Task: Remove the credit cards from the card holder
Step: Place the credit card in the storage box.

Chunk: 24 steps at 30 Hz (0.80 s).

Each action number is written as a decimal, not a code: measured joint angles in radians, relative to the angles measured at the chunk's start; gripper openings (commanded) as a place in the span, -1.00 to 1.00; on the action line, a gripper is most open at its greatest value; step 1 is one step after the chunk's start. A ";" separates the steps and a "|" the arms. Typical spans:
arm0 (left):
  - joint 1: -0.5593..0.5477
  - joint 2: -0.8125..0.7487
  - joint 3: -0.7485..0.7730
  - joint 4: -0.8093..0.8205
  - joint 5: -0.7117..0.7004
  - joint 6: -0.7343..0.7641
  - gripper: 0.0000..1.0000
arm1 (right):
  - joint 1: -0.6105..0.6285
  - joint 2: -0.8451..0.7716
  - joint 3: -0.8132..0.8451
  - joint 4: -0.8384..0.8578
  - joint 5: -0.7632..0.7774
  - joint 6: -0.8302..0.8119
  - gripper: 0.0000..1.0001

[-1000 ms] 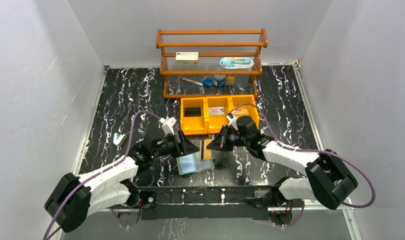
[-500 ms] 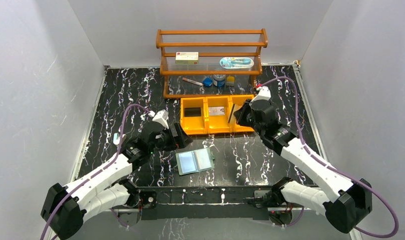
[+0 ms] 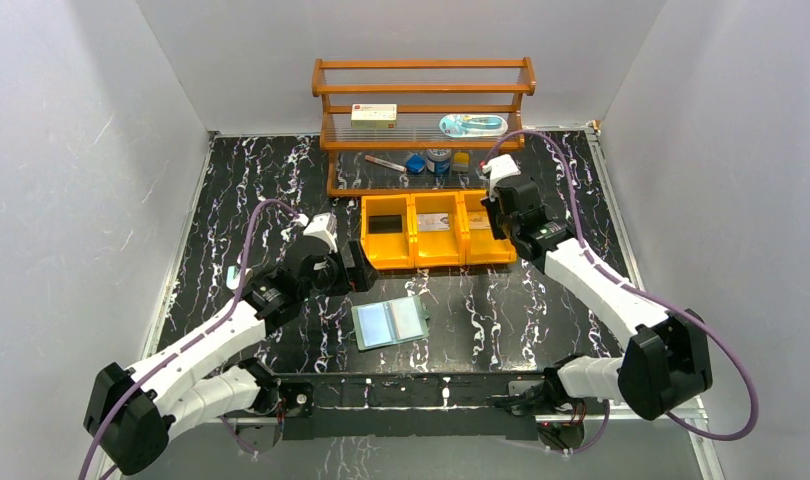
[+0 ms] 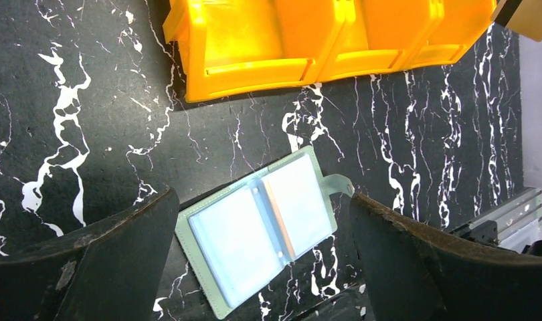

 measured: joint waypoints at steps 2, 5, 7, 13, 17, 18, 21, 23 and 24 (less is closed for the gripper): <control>0.000 0.008 0.004 -0.005 0.000 0.010 0.97 | -0.005 0.021 0.000 0.015 -0.019 -0.095 -1.00; 0.000 0.018 0.010 -0.013 0.000 0.019 0.97 | -0.009 0.072 0.006 0.036 -0.033 -0.238 -1.00; 0.000 0.022 0.015 -0.021 0.000 0.023 0.97 | -0.018 0.117 0.020 0.043 -0.051 -0.327 -1.00; 0.000 0.019 0.017 -0.036 0.000 0.029 0.97 | -0.078 0.205 0.053 0.052 -0.130 -0.563 -1.00; 0.000 0.005 0.017 -0.053 0.000 0.031 0.97 | -0.090 0.228 0.053 0.061 -0.195 -0.701 -1.00; 0.000 -0.002 0.017 -0.055 0.000 0.032 0.97 | -0.091 0.230 0.053 0.067 -0.208 -0.733 -1.00; 0.000 -0.022 0.017 -0.057 -0.001 0.032 0.97 | -0.093 0.236 0.053 0.101 -0.235 -0.809 -1.00; 0.000 -0.029 0.017 -0.057 -0.001 0.033 0.97 | -0.095 0.248 0.057 0.119 -0.246 -0.838 -1.00; 0.000 -0.031 0.017 -0.058 -0.001 0.034 0.97 | -0.096 0.259 0.063 0.125 -0.253 -0.851 -1.00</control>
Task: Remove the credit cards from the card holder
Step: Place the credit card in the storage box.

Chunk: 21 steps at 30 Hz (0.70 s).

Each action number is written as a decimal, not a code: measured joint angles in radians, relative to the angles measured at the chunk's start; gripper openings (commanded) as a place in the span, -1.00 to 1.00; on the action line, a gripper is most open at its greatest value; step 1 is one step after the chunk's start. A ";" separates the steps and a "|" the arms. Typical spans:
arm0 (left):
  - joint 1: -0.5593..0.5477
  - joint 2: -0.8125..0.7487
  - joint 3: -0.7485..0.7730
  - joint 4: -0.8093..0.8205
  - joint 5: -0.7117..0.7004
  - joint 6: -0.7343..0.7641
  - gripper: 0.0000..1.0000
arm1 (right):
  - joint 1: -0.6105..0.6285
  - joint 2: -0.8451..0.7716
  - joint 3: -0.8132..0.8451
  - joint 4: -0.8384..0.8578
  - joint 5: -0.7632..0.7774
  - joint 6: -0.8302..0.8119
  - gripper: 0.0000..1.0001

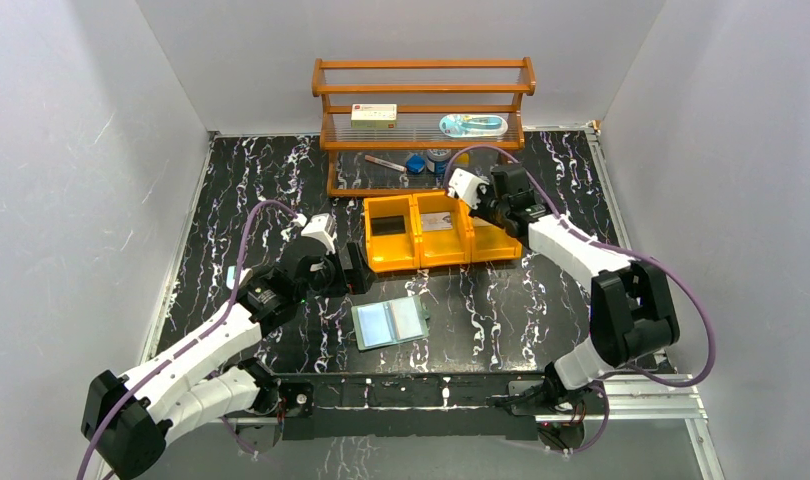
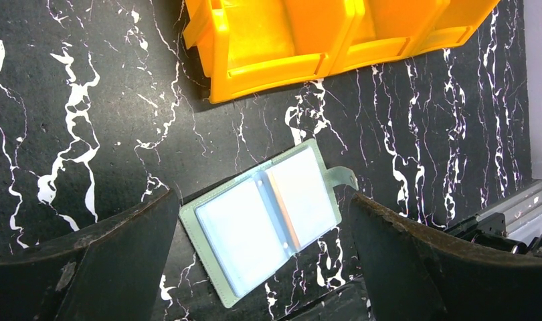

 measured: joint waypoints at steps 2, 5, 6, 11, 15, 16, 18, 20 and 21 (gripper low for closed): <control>0.000 0.000 0.000 -0.003 0.000 0.002 0.97 | 0.000 0.028 0.013 0.010 -0.010 -0.027 -1.00; 0.000 0.000 0.000 -0.011 0.000 0.002 0.97 | -0.001 0.067 0.022 0.015 -0.021 -0.062 -0.98; 0.000 0.000 0.000 -0.014 0.000 0.002 0.97 | -0.001 0.077 0.022 0.015 -0.024 -0.073 -0.94; 0.000 -0.002 0.000 -0.021 -0.001 0.002 0.97 | -0.001 0.115 0.022 0.030 -0.048 -0.126 -0.93; 0.000 -0.002 0.000 -0.024 -0.001 0.003 0.97 | -0.001 0.147 0.022 0.077 -0.055 -0.174 -0.91; 0.000 -0.002 0.000 -0.024 -0.002 0.005 0.97 | -0.001 0.159 0.022 0.097 -0.055 -0.185 -0.91; 0.000 -0.002 0.000 -0.027 -0.003 0.007 0.97 | -0.003 0.185 0.022 0.132 -0.055 -0.206 -0.88; 0.000 -0.002 0.000 -0.031 -0.007 0.009 0.97 | -0.006 0.217 0.022 0.160 -0.056 -0.224 -0.88; 0.000 -0.002 0.000 -0.034 -0.009 0.009 0.97 | -0.008 0.233 0.022 0.170 -0.056 -0.233 -0.87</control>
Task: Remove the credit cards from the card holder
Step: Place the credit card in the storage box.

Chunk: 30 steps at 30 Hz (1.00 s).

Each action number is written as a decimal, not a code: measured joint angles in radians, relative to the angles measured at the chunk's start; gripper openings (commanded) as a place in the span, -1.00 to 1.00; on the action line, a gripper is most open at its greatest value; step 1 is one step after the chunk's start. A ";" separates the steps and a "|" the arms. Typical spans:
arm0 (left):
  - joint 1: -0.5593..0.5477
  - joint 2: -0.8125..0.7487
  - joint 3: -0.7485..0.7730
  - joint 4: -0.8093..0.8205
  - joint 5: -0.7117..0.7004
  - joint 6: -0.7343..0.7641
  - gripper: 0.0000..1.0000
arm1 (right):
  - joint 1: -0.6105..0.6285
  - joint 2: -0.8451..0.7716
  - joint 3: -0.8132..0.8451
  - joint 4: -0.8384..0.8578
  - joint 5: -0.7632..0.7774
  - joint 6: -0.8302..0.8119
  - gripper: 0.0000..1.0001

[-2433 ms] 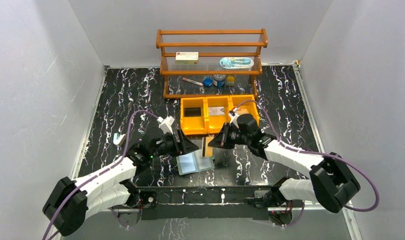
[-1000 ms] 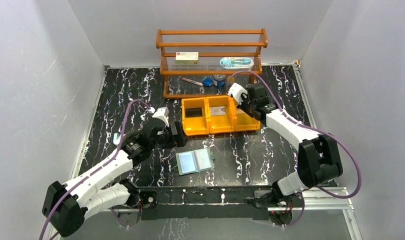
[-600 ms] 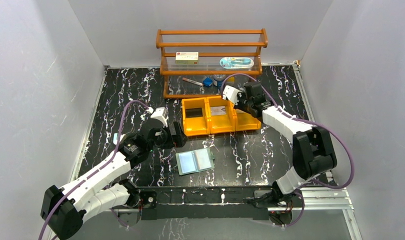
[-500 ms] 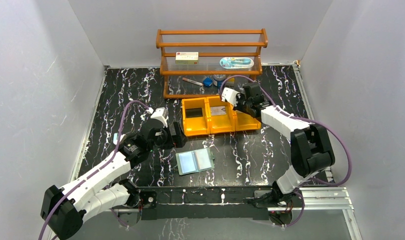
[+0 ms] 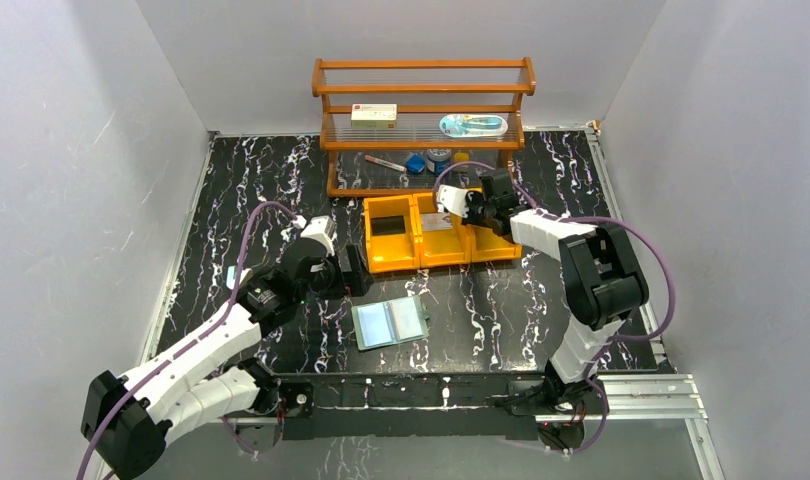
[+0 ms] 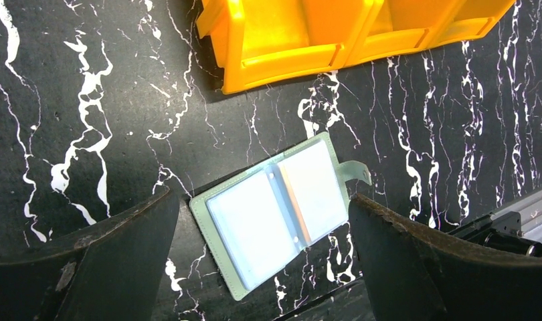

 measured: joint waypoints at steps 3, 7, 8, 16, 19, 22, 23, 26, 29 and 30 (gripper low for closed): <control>0.000 -0.005 0.000 -0.012 -0.008 0.000 0.97 | -0.005 0.043 0.000 0.021 0.000 -0.026 -0.86; 0.000 -0.026 0.000 -0.024 -0.016 0.000 0.97 | -0.009 0.055 0.000 0.047 -0.018 -0.047 -0.79; 0.000 -0.029 0.000 -0.027 -0.018 0.000 0.97 | -0.012 0.055 0.000 0.048 -0.024 -0.050 -0.76; 0.000 -0.032 0.000 -0.043 -0.024 -0.002 0.97 | -0.039 0.050 0.000 -0.033 -0.105 -0.061 -0.33; 0.000 -0.029 0.000 -0.043 -0.024 -0.004 0.97 | -0.043 0.046 0.000 -0.055 -0.127 -0.056 -0.26; 0.000 -0.027 0.000 -0.043 -0.024 -0.006 0.97 | -0.045 0.031 0.000 -0.071 -0.137 -0.037 -0.14; 0.000 -0.027 0.000 -0.043 -0.024 -0.008 0.97 | -0.045 0.022 0.000 -0.072 -0.140 -0.027 -0.13; 0.000 -0.027 0.000 -0.043 -0.024 -0.009 0.97 | -0.045 -0.005 0.000 -0.064 -0.145 0.005 -0.10; 0.000 -0.027 0.000 -0.042 -0.023 -0.012 0.97 | -0.045 -0.029 0.000 -0.054 -0.144 0.049 -0.07; 0.000 -0.026 0.000 -0.042 -0.022 -0.013 0.97 | -0.045 -0.040 0.000 -0.050 -0.142 0.072 -0.06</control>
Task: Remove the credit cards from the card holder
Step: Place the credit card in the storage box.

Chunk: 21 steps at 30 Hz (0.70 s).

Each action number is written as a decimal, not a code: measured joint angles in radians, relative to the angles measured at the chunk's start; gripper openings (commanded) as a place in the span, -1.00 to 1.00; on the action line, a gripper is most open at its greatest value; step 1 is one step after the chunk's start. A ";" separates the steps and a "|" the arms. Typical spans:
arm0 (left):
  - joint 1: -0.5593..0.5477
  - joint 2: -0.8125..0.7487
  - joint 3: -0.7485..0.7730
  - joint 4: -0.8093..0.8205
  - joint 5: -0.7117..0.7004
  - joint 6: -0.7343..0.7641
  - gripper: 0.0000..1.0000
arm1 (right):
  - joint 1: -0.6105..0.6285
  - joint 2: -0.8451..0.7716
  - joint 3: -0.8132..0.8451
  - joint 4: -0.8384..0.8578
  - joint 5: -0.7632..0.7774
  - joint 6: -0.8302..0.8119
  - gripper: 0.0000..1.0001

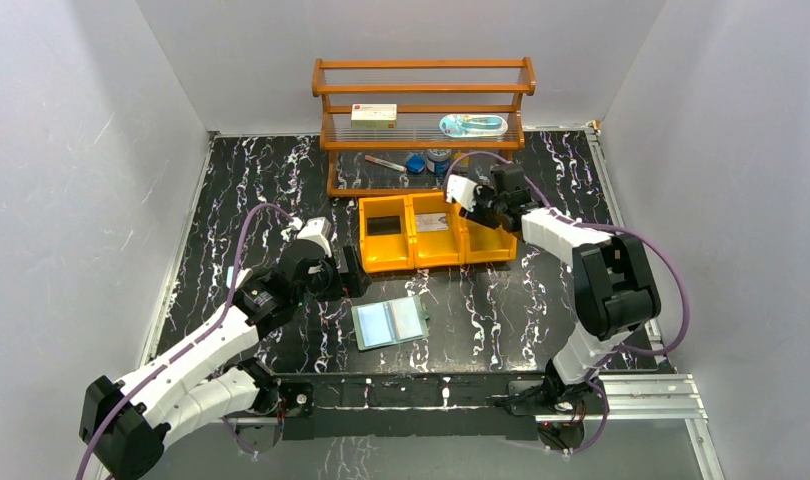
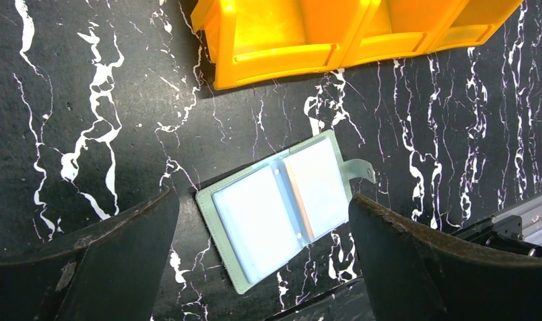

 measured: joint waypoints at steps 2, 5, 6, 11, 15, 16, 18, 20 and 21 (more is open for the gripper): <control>0.000 0.002 0.000 0.003 0.005 -0.003 0.97 | 0.000 -0.034 0.000 0.003 0.006 0.057 -0.04; 0.000 0.008 0.000 0.010 0.012 -0.006 0.97 | 0.000 -0.119 0.004 0.004 0.005 0.206 0.10; 0.000 0.011 0.000 0.012 0.014 -0.007 0.96 | 0.000 -0.151 0.005 0.007 0.006 0.261 0.15; 0.000 0.029 0.000 0.034 0.038 -0.017 0.92 | 0.000 -0.383 -0.014 0.089 -0.011 0.740 0.43; 0.000 0.035 -0.001 0.061 0.069 -0.024 0.87 | 0.000 -0.557 -0.100 0.123 -0.058 1.135 0.50; 0.000 0.035 -0.001 0.064 0.076 -0.026 0.85 | 0.000 -0.591 -0.138 0.134 -0.076 1.220 0.49; 0.000 0.035 -0.006 0.075 0.090 -0.031 0.80 | 0.000 -0.640 -0.229 0.161 -0.116 1.369 0.41; 0.000 0.035 -0.012 0.082 0.102 -0.034 0.75 | 0.000 -0.672 -0.336 0.195 -0.167 1.522 0.26; 0.000 0.035 -0.016 0.086 0.108 -0.037 0.71 | 0.000 -0.678 -0.390 0.218 -0.200 1.593 0.24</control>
